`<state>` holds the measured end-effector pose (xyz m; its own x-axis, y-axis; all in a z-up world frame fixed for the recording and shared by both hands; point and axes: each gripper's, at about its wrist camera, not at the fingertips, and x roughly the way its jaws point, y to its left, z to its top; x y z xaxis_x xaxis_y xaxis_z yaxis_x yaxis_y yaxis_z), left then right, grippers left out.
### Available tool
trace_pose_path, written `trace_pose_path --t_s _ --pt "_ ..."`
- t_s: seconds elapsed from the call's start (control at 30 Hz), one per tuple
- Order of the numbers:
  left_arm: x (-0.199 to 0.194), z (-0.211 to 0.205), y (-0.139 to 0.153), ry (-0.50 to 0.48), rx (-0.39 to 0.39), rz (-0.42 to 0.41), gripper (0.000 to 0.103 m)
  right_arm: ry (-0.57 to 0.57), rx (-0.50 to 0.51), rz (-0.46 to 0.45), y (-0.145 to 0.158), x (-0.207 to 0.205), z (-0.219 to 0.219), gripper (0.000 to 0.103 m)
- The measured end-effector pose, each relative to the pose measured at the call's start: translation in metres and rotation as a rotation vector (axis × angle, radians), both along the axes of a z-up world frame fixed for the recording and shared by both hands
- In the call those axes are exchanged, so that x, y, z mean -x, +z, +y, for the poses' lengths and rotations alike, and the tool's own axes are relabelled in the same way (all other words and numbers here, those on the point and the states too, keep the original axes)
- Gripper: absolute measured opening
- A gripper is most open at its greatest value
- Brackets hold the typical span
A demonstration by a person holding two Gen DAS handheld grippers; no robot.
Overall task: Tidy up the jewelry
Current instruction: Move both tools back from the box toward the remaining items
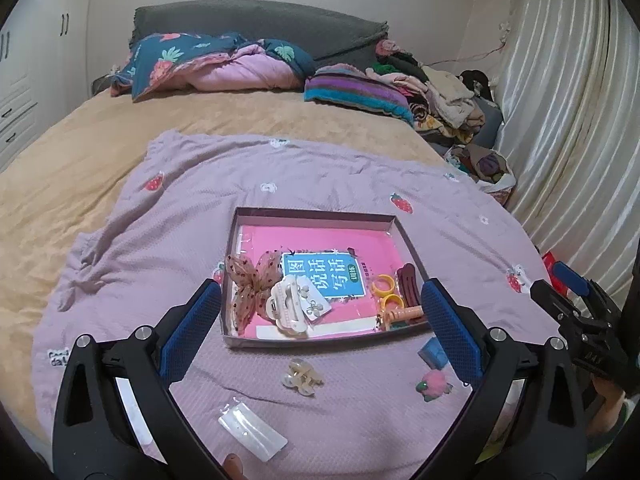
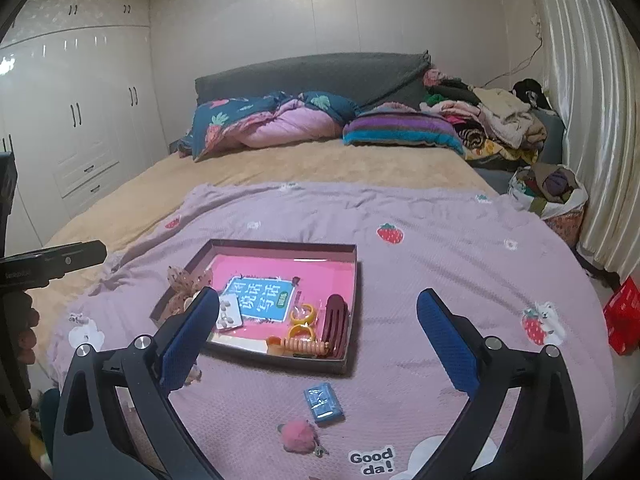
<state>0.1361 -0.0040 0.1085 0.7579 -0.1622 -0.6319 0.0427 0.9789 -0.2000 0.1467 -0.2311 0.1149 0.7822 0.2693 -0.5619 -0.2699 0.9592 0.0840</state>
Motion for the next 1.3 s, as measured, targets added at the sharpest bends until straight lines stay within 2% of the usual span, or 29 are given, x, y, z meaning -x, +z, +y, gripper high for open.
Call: trace_pose_path --t_s 0.6,1.03,1.3 --pt "0.039 0.005 0.003 0.017 0.001 -0.031 0.093 0.010 0.003 -0.061 0.017 0.031 -0.012 0.099" --pt "0.059 0.012 -0.029 0.039 -0.006 0.017 0.093 0.015 0.050 -0.009 -0.012 0.046 -0.017 0.099" --pt "0.068 0.011 -0.056 0.019 -0.008 0.055 0.093 0.001 0.078 0.045 -0.037 0.051 -0.024 0.099"
